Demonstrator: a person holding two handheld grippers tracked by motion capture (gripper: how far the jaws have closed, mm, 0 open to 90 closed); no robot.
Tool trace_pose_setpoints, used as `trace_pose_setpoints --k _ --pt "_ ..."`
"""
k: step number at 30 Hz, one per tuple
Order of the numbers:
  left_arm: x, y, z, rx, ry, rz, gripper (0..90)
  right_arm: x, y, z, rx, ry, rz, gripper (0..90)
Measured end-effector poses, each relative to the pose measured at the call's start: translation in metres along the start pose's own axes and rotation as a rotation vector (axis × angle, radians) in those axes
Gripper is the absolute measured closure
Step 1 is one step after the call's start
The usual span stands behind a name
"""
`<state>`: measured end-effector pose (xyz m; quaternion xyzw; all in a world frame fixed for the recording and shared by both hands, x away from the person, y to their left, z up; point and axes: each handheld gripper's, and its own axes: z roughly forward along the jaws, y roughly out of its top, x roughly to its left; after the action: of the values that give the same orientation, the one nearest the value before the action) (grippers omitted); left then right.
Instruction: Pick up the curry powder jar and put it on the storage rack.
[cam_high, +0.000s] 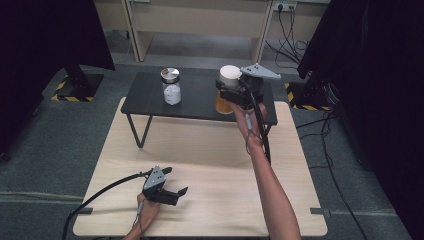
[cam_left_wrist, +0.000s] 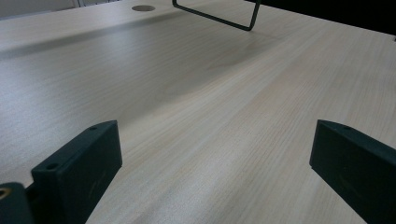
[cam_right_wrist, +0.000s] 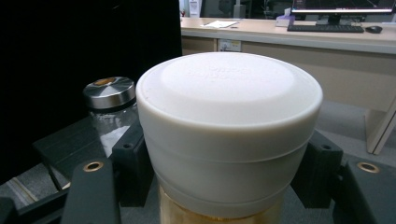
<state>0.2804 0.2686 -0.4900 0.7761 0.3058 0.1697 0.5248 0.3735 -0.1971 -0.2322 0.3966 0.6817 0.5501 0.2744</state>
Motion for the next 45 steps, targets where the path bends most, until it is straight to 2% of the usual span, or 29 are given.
trace_pose_setpoints --k 5,17,27,39,45 --pt "0.0 0.0 0.0 -0.002 -0.001 -0.002 1.4 -0.001 0.003 0.013 0.014 -0.03 0.011 34.5" --pt "0.001 0.0 0.0 -0.001 -0.002 -0.003 1.4 0.001 0.007 0.03 0.046 -0.052 0.014 34.4" --pt "0.001 0.0 0.0 -0.001 -0.001 -0.003 1.4 0.002 0.007 0.037 0.059 -0.078 0.007 34.4" --pt "0.001 0.0 0.0 -0.001 -0.002 -0.003 1.4 -0.002 0.004 0.046 0.07 -0.098 0.022 34.4" --pt "0.001 0.0 0.0 -0.001 -0.003 -0.006 1.4 0.001 -0.001 0.049 0.064 -0.104 0.005 34.4"
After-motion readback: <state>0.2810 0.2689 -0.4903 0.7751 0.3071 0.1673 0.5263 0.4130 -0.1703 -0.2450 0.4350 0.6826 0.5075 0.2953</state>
